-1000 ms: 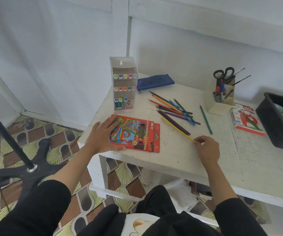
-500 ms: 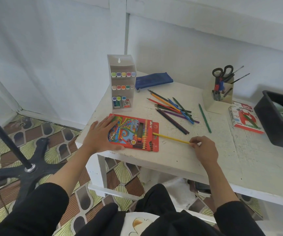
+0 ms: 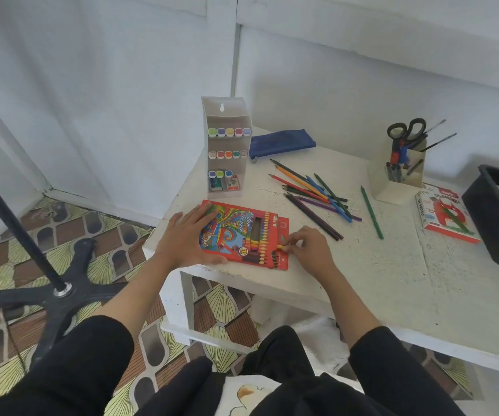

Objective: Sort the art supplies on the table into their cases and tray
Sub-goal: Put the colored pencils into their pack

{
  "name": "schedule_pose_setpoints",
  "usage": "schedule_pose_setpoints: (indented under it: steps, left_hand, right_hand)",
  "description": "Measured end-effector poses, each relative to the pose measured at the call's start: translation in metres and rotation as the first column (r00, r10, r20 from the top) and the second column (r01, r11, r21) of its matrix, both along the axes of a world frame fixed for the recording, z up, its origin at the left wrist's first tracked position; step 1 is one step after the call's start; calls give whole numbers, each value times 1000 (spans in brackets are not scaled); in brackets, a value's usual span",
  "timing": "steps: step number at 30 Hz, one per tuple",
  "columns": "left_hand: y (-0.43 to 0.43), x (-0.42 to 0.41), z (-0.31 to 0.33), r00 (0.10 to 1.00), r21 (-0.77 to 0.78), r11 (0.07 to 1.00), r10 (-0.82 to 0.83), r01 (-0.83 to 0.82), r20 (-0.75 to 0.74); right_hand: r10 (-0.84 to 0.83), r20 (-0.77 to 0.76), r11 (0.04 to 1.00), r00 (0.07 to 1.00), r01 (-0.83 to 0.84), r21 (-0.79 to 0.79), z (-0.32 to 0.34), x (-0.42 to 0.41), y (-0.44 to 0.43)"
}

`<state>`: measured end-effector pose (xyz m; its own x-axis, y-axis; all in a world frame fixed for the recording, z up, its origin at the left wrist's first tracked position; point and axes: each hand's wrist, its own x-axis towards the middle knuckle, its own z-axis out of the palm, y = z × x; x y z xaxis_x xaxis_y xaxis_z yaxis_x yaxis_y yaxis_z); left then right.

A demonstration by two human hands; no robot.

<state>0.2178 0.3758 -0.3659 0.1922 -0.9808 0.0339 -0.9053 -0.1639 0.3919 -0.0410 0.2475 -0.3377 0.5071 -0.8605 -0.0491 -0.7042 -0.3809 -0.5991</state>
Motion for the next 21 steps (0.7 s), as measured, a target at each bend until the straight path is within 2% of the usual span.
schedule_pose_setpoints:
  steps: [5, 10, 13, 17, 21]
  left_hand:
    - [1, 0, 3, 1000, 3, 1000, 3, -3, 7]
    - [0, 0, 2, 1000, 1, 1000, -1, 1, 9]
    - [0, 0, 2, 1000, 8, 1000, -1, 0, 14]
    - [0, 0, 2, 1000, 16, 1000, -1, 1, 18]
    - [1, 0, 2, 1000, 11, 1000, -4, 4, 7]
  right_hand:
    - [-102, 112, 985, 988, 86, 147, -5, 17, 4]
    - [-33, 123, 970, 992, 2, 243, -5, 11, 2]
    - [-17, 127, 982, 992, -7, 187, 1, 1, -3]
    - [-117, 147, 992, 982, 109, 61, 9, -12, -21]
    - [-143, 149, 990, 978, 140, 27, 23, -11, -45]
